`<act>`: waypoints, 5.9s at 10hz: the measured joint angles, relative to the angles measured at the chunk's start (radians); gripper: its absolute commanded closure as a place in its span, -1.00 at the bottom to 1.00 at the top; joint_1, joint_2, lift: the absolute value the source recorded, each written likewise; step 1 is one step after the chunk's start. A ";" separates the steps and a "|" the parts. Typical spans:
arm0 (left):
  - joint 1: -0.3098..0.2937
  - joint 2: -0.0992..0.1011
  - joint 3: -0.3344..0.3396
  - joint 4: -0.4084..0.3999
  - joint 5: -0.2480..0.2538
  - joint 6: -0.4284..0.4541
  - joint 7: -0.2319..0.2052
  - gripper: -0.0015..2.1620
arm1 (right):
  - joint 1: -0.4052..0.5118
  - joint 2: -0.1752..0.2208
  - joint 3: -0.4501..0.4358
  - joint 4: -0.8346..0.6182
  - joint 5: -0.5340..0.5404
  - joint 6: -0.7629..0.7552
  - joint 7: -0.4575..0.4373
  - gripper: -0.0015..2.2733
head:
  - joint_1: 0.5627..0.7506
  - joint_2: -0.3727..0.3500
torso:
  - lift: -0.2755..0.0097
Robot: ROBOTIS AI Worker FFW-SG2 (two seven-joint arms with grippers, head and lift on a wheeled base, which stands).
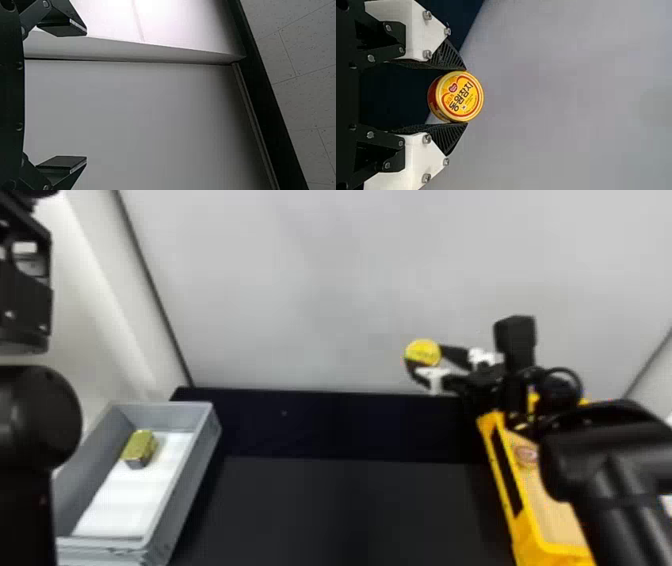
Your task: Pick up the round yellow can and place it in the yellow rectangular box
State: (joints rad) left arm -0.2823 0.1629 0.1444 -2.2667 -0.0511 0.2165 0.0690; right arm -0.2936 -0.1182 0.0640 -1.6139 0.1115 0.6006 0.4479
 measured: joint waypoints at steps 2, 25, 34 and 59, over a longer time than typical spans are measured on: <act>-0.003 0.005 0.000 -0.006 -0.004 0.012 0.000 -0.87 | 0.001 -0.030 -0.066 -0.088 0.025 0.010 -0.022 -0.45 | 0.07 0.18 | 0.93; 0.003 0.015 0.017 -0.025 -0.015 0.041 -0.012 -0.87 | 0.224 -0.190 -0.357 0.068 -0.185 0.068 -0.241 -0.45 | 0.07 0.18 | 0.93; -0.001 0.012 0.012 -0.024 -0.013 0.041 -0.012 -0.87 | 0.218 -0.219 -0.357 0.330 -0.309 0.094 -0.268 -0.45 | 0.07 0.18 | 0.93; 0.075 -0.001 0.089 0.026 -0.033 -0.016 -0.007 -0.87 | -0.200 -0.254 -0.009 -0.547 -0.065 -0.151 -0.582 -0.95 | 0.07 0.18 | 0.93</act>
State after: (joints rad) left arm -0.2074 0.1620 0.2338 -2.2408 -0.0837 0.2008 0.0616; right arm -0.4935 -0.3726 0.0548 -2.1611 0.0465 0.4491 -0.1338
